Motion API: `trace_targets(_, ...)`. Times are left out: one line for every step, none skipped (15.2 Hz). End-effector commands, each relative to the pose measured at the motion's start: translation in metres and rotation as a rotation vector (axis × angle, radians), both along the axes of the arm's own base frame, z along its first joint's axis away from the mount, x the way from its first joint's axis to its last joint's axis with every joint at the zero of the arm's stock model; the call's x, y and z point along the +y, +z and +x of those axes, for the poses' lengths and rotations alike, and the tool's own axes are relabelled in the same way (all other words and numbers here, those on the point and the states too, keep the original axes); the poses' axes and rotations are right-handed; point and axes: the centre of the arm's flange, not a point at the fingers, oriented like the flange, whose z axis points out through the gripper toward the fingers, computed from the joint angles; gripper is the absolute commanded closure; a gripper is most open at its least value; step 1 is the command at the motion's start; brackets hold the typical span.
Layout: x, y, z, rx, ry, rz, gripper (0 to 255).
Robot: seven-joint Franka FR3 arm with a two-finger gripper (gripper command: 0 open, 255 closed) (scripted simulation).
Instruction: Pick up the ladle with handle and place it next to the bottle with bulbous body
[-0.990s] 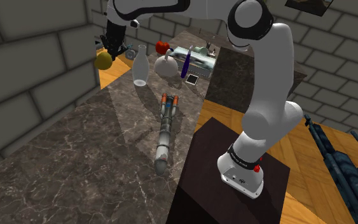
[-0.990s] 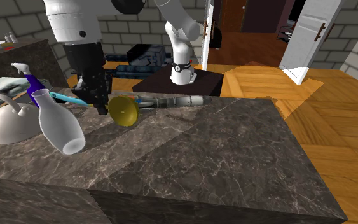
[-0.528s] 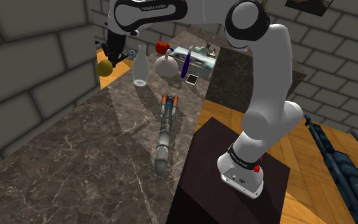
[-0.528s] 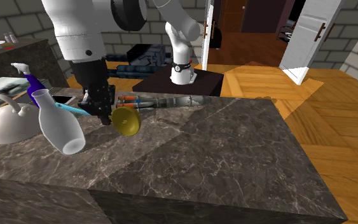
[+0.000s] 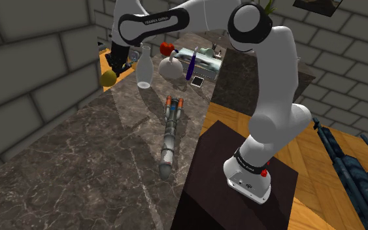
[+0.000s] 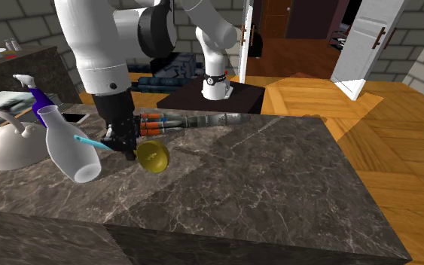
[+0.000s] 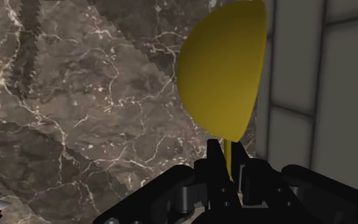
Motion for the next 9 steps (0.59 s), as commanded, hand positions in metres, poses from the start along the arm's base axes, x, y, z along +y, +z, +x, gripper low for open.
trace_targets(0.001,-0.009,0.000,0.000,0.000,0.000,255)
trace_targets(0.001,-0.015,0.000,0.000,0.000,0.000,255)
trace_targets(0.001,-0.020,0.000,0.000,0.000,0.000,255)
trace_targets(0.001,-0.025,0.000,0.000,0.000,0.000,255)
trace_targets(0.001,-0.031,0.000,0.000,0.000,0.000,255)
trace_targets(0.001,-0.036,0.000,0.000,0.000,0.000,255)
trace_targets(0.001,-0.041,0.000,0.000,0.000,0.000,255)
trace_targets(0.001,-0.046,0.000,0.000,0.000,0.000,255)
trace_targets(0.001,-0.052,0.000,0.000,0.000,0.000,255)
